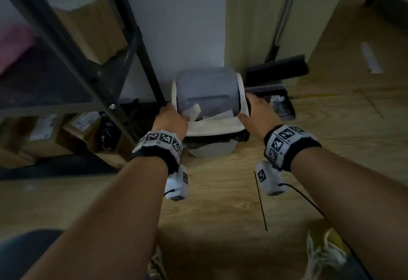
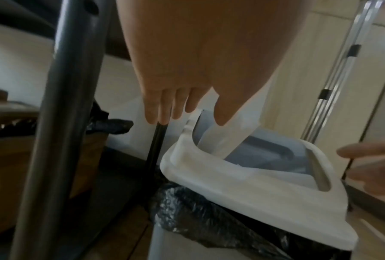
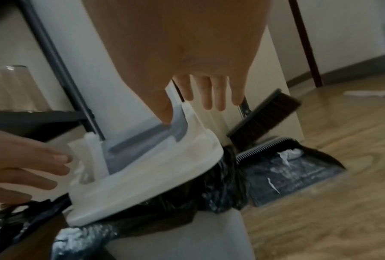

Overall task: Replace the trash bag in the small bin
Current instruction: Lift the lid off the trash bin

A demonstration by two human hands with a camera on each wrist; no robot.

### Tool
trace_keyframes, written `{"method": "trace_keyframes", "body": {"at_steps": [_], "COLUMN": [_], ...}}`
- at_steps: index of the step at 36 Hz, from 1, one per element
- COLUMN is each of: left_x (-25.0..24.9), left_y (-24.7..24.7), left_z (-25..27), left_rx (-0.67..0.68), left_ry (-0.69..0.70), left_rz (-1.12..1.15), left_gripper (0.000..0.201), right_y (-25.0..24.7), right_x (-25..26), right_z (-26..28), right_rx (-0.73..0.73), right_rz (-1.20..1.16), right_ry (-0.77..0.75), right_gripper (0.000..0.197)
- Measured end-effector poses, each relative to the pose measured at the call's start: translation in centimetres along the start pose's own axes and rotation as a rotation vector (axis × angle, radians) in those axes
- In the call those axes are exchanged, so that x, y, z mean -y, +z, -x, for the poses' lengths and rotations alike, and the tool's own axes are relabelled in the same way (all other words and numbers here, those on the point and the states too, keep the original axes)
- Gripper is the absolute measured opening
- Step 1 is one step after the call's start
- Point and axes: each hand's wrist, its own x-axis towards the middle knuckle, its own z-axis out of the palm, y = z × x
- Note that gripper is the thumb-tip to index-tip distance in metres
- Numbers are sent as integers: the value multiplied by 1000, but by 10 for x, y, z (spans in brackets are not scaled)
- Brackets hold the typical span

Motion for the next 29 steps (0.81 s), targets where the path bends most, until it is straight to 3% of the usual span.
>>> {"method": "trace_keyframes", "body": {"at_steps": [7,11,20,29], "left_x": [1,5,5,7], "left_y": [19,22,26,20], "left_z": [-16,-24,-25,1], "left_rx": [18,71,118,137], "left_ry": [-106,-134,-224,-235], "left_rz": [-30,2,283,276], "left_gripper": [46,46,41,44], "right_y": [18,25,39,34], "right_x": [-4,-2,-1,-6], "right_z": [-11,-19,-30,-5], "right_rx": [49,96,114,135], "right_rz": [8,-112,-304,-292], "right_ry": [78,167,357,374], "right_gripper": [48,53,56,51]}}
